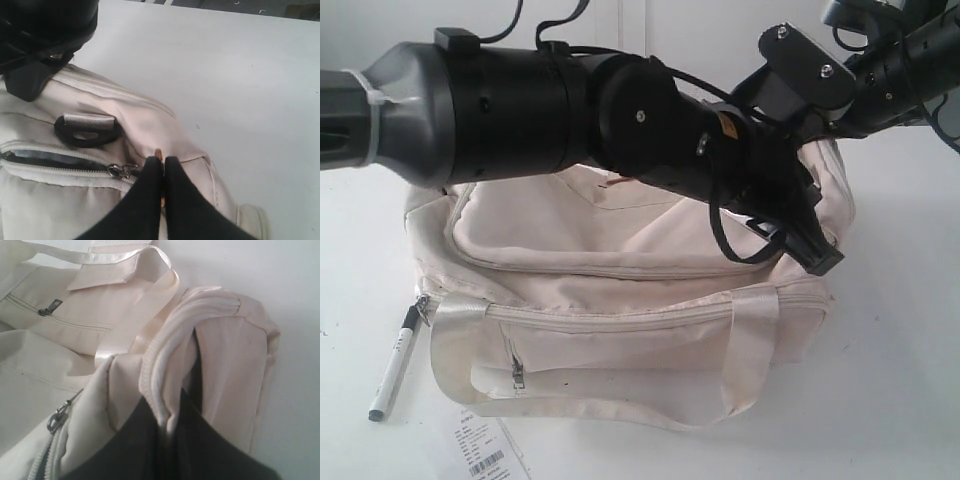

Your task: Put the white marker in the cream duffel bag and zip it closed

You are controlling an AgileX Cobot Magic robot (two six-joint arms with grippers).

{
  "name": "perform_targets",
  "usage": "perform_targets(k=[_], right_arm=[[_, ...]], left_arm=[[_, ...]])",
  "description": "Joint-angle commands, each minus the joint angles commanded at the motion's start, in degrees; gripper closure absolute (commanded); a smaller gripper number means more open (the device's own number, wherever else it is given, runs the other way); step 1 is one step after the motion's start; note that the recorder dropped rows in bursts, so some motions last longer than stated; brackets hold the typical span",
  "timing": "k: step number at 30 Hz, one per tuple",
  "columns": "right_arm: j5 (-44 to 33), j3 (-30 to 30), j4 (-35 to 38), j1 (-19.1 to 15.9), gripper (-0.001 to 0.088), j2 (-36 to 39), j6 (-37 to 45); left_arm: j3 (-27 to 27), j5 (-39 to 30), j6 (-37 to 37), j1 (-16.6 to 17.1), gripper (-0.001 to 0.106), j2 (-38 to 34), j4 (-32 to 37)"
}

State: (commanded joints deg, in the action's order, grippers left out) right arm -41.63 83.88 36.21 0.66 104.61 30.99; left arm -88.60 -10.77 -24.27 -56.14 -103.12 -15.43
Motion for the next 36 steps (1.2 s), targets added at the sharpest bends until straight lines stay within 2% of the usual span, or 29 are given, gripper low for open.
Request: perform_targets(k=[9, 19, 36], right_arm=[[0.0, 0.0, 0.0, 0.0, 0.0868, 0.0, 0.0], [0.0, 0.0, 0.0, 0.0, 0.0868, 0.0, 0.0], [0.0, 0.0, 0.0, 0.0, 0.0868, 0.0, 0.0]], left_arm=[[0.0, -1.7, 0.2, 0.0, 0.105, 1.5, 0.0], [0.0, -7.0, 0.2, 0.0, 0.105, 3.1, 0.0], [0.0, -9.7, 0.2, 0.0, 0.105, 4.9, 1.3]])
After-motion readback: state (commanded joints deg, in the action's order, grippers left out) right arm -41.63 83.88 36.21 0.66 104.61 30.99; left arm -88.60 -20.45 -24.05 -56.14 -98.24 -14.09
